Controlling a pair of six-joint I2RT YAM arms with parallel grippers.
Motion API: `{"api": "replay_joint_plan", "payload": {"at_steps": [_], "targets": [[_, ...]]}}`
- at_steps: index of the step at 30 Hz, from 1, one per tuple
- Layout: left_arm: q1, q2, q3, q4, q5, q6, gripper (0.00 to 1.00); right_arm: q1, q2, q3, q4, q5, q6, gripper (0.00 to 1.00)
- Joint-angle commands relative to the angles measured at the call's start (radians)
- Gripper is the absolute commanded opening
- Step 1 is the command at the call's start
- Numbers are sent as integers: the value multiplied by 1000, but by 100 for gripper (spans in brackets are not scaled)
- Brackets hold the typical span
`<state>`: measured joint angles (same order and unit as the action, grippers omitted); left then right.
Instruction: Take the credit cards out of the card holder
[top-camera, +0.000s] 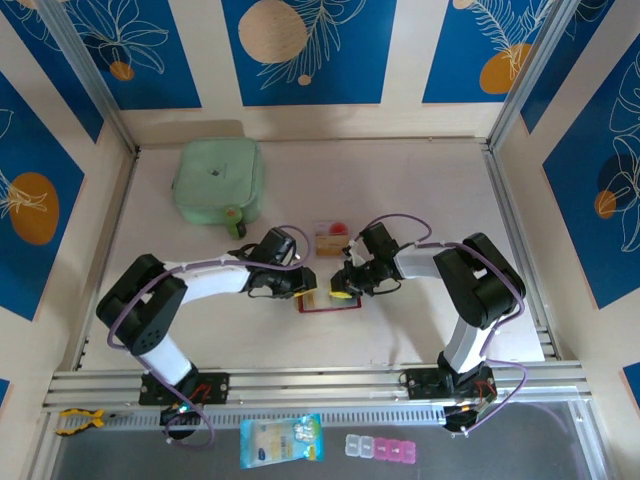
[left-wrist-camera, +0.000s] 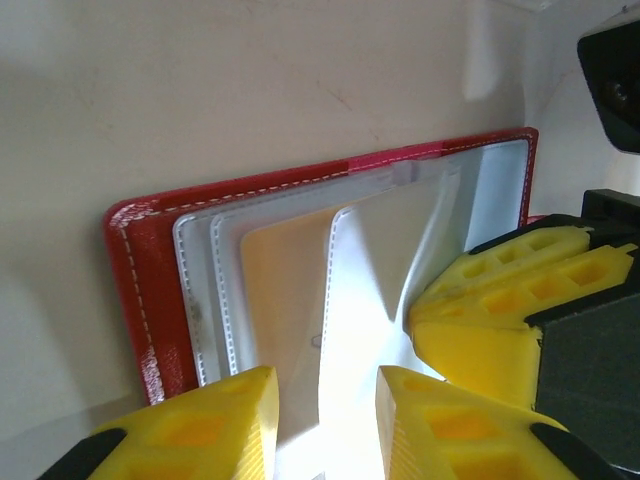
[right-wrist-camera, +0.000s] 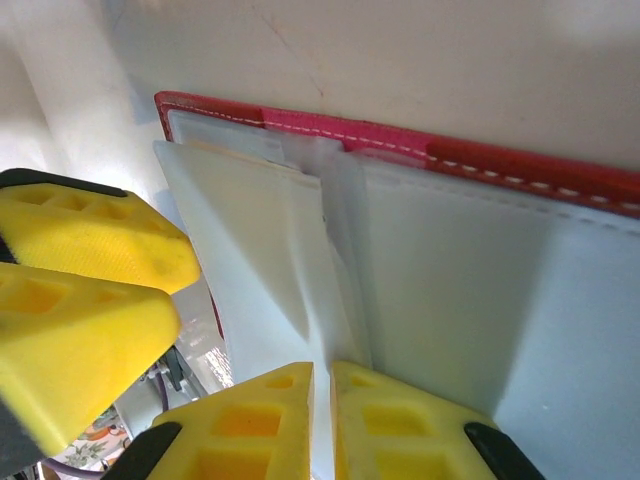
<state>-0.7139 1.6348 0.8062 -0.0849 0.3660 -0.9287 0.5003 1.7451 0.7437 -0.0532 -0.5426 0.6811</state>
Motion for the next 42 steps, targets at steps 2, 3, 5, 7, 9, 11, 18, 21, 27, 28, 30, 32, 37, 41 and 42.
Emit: {"api": "replay_joint_plan", "payload": {"at_steps": [2, 3, 5, 7, 9, 11, 18, 21, 27, 28, 30, 32, 37, 41, 42], "targets": [[-12, 29, 32, 29, 20, -20, 32, -10, 19, -22, -3, -16, -5, 13], [-14, 31, 33, 33, 22, -23, 31, -11, 20, -24, -2, -18, -5, 13], [-16, 35, 34, 42, 26, -26, 29, -11, 18, -27, 1, -21, -5, 13], [-19, 38, 42, 42, 27, -27, 25, -11, 15, -29, 4, -26, -5, 13], [-21, 43, 47, 40, 31, -26, 23, -10, 10, -30, 4, -27, -5, 13], [-21, 44, 49, 44, 32, -28, 21, -11, 3, -30, 6, -32, -3, 13], [-23, 34, 59, 47, 37, -33, 20, -11, -80, -17, -19, -35, 7, 19], [-27, 24, 69, 41, 39, -34, 23, -11, -149, 5, -89, 6, -8, 23], [-38, 24, 105, 27, 50, -33, 29, -31, -259, 80, -335, 177, -81, 25], [-41, 25, 111, 25, 51, -32, 30, -38, -271, 91, -372, 204, -92, 25], [-47, 36, 126, 23, 54, -33, 31, -53, -293, 108, -435, 252, -115, 26], [-55, 47, 139, 23, 55, -32, 32, -68, -311, 119, -489, 303, -136, 27], [-71, 84, 174, 24, 63, -32, 34, -115, -345, 121, -579, 415, -181, 31], [-80, 117, 204, 28, 68, -34, 34, -163, -347, 100, -589, 420, -208, 33], [-83, 125, 212, 28, 69, -35, 34, -174, -343, 92, -583, 413, -214, 33]]}}
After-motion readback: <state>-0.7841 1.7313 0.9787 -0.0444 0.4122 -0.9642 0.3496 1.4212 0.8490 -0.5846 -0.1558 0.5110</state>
